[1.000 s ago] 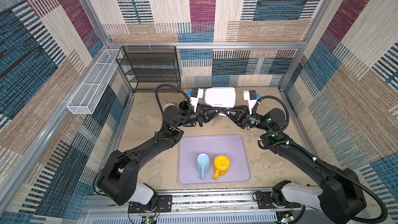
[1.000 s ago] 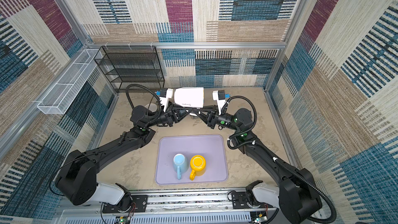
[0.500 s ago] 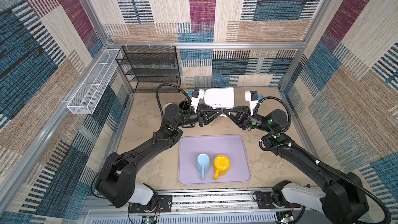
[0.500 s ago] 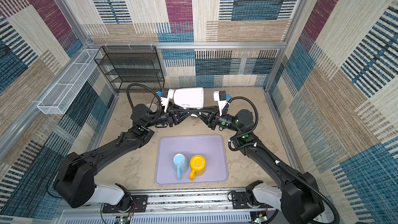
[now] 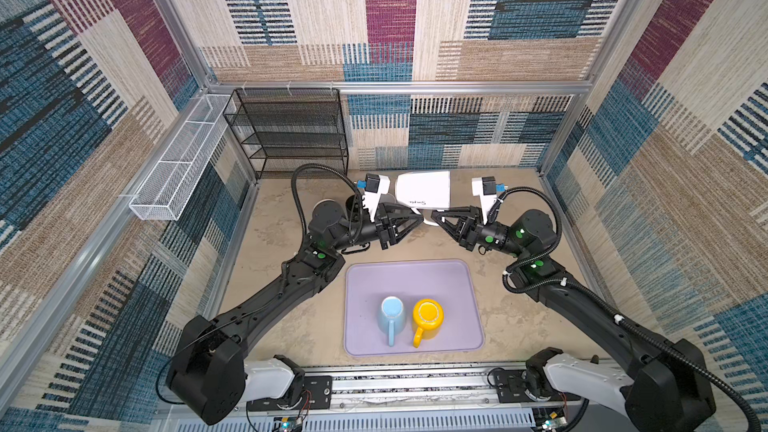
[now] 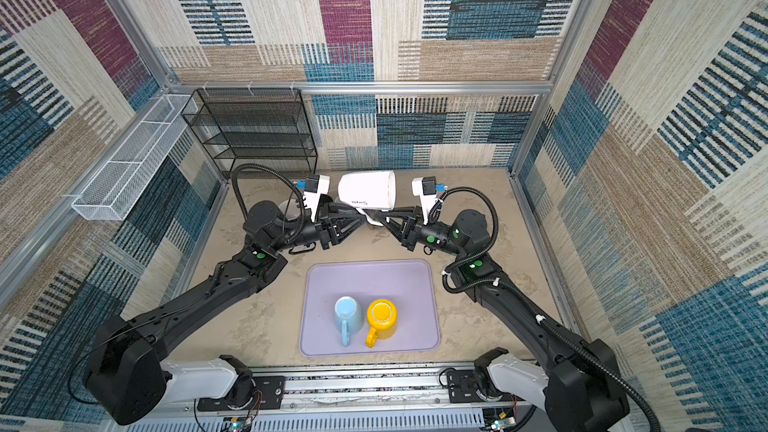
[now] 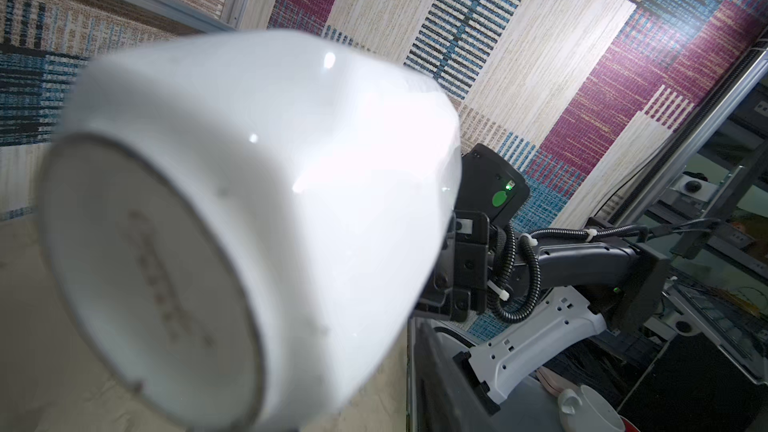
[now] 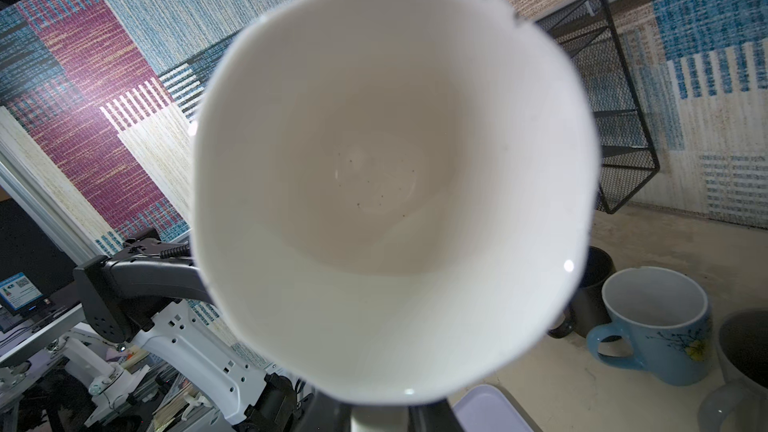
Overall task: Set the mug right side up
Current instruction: 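Open the left gripper and pull back while the right gripper turns the mug upright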
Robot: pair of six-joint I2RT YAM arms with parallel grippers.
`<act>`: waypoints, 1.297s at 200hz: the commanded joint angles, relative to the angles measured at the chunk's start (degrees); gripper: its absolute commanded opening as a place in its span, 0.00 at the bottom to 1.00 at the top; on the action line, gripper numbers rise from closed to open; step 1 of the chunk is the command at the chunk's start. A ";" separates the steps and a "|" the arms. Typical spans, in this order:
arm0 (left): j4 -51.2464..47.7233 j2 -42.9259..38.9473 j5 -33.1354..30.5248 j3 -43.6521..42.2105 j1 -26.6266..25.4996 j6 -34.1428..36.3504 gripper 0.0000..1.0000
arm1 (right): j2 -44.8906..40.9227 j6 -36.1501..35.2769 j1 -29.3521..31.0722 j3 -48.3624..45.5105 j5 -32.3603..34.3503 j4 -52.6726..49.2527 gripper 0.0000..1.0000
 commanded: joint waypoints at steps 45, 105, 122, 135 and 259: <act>-13.88 -4.23 -4.37 -0.88 0.02 9.39 0.39 | 0.47 -3.71 -0.10 -0.20 3.74 -1.87 0.00; -26.49 -6.73 -11.90 0.00 0.03 15.43 0.38 | 1.51 -6.69 -0.19 -0.62 7.05 -7.54 0.00; -28.83 -7.34 -14.93 0.07 0.02 16.25 0.38 | 1.87 -7.44 -0.15 -0.81 8.79 -9.46 0.00; -30.52 -7.65 -16.49 0.19 0.02 16.71 0.37 | 2.22 -7.90 -0.28 -1.05 10.13 -10.65 0.00; -36.82 -8.86 -20.82 0.78 0.02 19.33 0.36 | 5.77 -9.40 -0.97 -2.76 21.16 -18.43 0.00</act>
